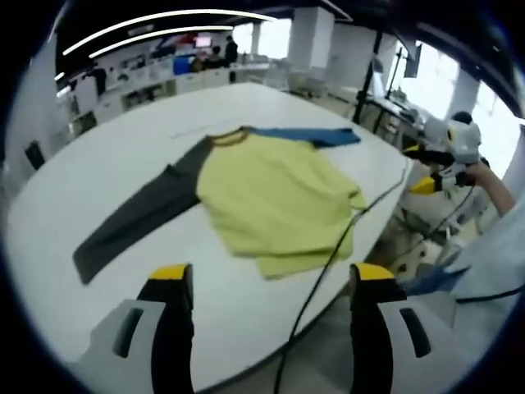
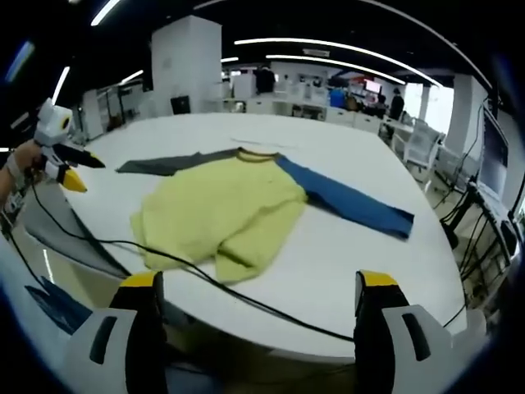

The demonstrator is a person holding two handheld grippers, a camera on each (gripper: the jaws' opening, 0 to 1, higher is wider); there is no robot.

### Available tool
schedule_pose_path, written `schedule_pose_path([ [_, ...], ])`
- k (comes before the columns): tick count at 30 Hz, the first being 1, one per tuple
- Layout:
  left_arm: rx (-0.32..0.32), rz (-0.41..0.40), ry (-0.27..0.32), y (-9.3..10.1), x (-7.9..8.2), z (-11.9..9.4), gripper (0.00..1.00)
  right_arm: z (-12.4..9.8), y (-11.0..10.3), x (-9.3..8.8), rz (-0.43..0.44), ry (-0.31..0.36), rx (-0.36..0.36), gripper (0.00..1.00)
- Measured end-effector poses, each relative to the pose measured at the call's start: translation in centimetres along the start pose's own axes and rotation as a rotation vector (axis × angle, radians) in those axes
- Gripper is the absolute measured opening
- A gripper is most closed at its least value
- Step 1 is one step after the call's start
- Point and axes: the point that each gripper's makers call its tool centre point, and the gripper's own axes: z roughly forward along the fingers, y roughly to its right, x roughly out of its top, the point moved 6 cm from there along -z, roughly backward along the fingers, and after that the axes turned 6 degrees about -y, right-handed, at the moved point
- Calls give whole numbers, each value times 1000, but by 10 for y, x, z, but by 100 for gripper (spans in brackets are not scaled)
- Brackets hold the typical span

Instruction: Fold the garment on the visible template until the final outline fits inside the template.

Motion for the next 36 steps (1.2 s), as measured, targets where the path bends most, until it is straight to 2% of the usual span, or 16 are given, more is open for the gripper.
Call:
schedule_pose_path([
  [5,-13,-47,8,4,2,7,68,11,7,1,-12,-6,15,95],
  [8,-53,-93,15,10,3,15,66,17,11,4,-4,4,32,92],
  [12,-41,-103,17,11,5,23,61,26,11,5,6,10,60,88],
  [14,-49,-102,-5,12,3,28,58,32,10,4,0,6,78,84],
  [16,-66,-89,-51,14,-2,35,54,37,9,3,5,1,98,80],
  [22,-39,-96,-84,10,-7,50,37,51,7,-2,30,-16,146,67],
  [28,-50,-120,-109,6,-9,64,34,61,8,-2,48,-20,161,65],
  [36,-40,-131,-136,1,-8,78,33,73,11,-3,65,-30,182,53],
])
